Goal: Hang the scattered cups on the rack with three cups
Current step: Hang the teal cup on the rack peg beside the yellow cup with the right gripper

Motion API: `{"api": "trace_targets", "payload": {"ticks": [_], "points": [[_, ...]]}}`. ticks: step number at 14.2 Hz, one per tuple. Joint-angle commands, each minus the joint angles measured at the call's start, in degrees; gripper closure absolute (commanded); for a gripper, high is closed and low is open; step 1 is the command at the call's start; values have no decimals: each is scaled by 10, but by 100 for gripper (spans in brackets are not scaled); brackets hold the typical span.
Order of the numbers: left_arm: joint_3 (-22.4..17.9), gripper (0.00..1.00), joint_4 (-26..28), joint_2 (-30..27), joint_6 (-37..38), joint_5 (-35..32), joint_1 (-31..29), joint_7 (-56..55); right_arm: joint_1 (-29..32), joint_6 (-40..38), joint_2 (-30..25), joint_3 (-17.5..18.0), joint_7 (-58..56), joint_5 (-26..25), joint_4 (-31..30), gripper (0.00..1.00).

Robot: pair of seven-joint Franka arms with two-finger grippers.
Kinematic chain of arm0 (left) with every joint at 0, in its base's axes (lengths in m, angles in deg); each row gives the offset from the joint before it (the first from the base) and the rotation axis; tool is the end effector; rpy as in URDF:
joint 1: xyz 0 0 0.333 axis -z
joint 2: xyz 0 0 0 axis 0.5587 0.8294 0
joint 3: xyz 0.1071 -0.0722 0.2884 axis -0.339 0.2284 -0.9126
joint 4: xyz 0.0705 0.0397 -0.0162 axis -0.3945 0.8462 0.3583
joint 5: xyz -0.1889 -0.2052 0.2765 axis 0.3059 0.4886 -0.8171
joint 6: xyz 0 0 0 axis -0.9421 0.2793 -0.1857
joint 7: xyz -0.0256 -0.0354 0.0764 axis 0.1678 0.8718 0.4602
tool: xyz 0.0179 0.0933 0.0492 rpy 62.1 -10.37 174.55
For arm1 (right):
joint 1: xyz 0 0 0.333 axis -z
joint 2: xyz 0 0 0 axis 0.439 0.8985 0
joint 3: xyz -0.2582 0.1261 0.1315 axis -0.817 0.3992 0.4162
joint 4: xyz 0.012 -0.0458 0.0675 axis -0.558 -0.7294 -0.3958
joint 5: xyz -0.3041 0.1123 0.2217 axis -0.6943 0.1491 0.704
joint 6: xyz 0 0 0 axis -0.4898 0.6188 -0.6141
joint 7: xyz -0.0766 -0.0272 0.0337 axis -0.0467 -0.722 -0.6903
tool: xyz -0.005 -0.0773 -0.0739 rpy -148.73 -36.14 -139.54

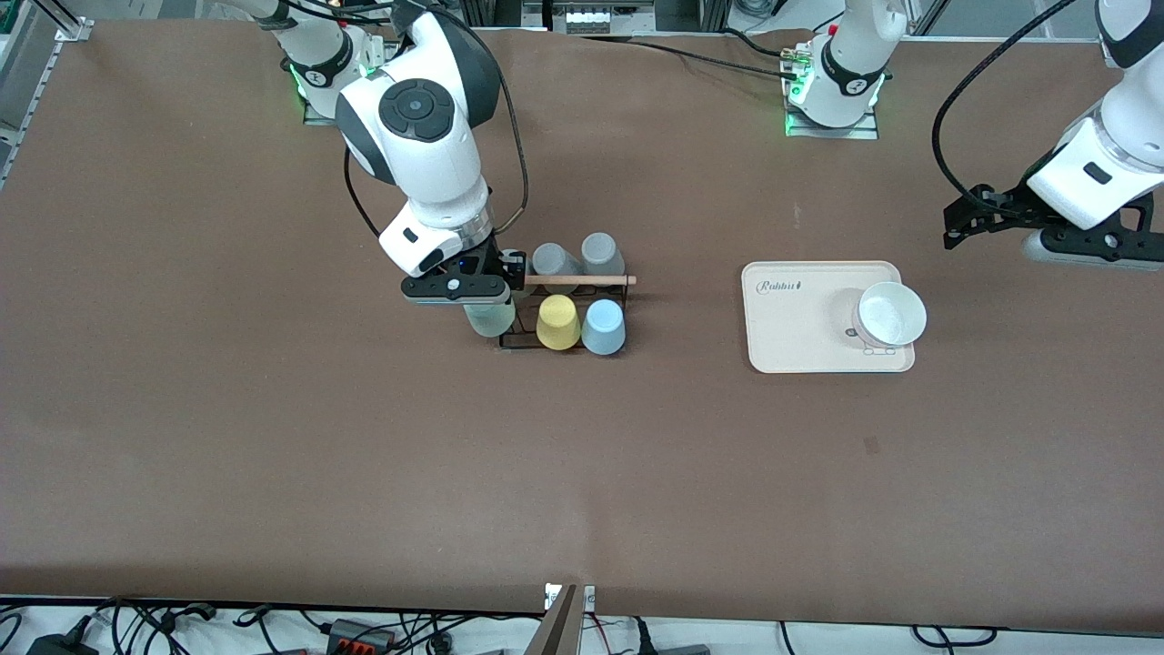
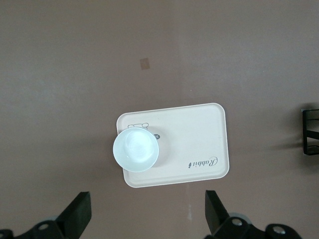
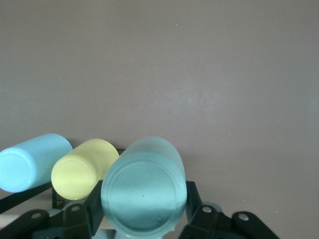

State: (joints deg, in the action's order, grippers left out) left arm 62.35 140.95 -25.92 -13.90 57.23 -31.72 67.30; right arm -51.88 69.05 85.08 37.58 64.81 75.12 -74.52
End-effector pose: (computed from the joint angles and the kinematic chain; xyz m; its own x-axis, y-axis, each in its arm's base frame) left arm 0.5515 -0.0327 0.5723 0.9970 -0.0774 0.0004 -0.0774 -0.9970 -0.0003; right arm 0.5384 0.3892 0.4100 0.9852 0.0036 0.1716 0.0061 -0.9999 -0.0141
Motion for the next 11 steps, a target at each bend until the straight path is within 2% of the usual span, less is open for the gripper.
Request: {"api": "trace_targets", "payload": {"ticks": [1, 6, 11], "points": [[0, 0, -11, 4, 2, 5, 1, 0, -11, 10, 10, -3, 18, -15, 8, 73], [-5, 0, -10, 4, 5, 4, -1, 1, -24, 21, 28, -3, 56, -54, 5, 73], [-2, 0, -11, 2, 7, 3, -1, 2, -26, 22, 34, -3, 56, -61, 5, 73]]}}
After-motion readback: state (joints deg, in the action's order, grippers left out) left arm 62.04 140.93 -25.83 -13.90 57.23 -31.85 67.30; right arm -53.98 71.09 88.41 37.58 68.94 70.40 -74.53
